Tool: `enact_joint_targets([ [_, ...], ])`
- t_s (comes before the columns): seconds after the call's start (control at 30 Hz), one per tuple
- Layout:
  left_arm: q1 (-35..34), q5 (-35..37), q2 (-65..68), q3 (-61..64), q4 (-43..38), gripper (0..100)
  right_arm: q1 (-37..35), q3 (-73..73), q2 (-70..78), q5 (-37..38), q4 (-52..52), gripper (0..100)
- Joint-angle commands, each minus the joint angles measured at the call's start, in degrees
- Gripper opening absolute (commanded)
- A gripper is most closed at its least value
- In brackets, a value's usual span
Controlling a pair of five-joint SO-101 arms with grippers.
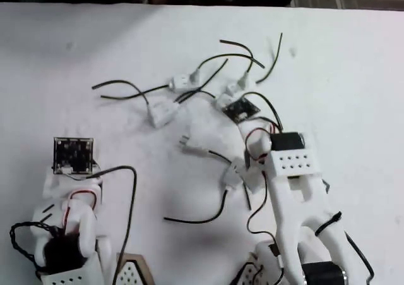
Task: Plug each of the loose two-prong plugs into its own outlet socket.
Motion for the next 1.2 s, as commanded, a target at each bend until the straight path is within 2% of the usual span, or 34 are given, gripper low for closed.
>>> enact_joint_targets([
  [0.0,0.48,0.09,-0.31,-0.26,-0.53,2,2.15,1.76,-1.27,2.81,-3.65,2.9],
  [0.17,0.40,0.09,-0.31,-0.18,-0.53,2,-2.95,7.91,-1.27,2.37,-12.62,1.8],
  [0.3,0.40,0.09,-0.31,-0.18,-0.53,2,-13.49,10.02,-1.36,1.67,-21.49,1.8],
  [0.5,0.40,0.09,-0.31,-0.18,-0.53,2,-27.65,8.09,-1.89,-11.60,-38.29,1.8],
  [0.63,0.40,0.09,-0.31,-0.18,-0.53,2,-32.04,4.22,-1.89,-16.62,-41.89,1.8],
  [0.83,0.66,0.09,-0.31,-0.35,-0.53,2,-32.13,2.64,-4.70,-19.87,-41.45,1.8],
  [0.9,0.75,0.09,-0.31,-0.44,-0.53,3,-31.08,2.73,-8.31,-19.87,-38.20,1.8],
  [0.97,1.19,0.09,-0.31,-0.53,-0.53,6,-28.79,2.73,-13.14,-19.87,-34.24,1.8],
  [1.07,4.62,0.09,-0.31,-0.44,0.18,16,-23.25,2.73,-21.41,-19.60,-27.74,1.8],
  [1.17,10.95,-0.44,0.22,-0.53,1.05,14,-16.66,2.73,-28.09,-19.34,-22.99,2.0],
])
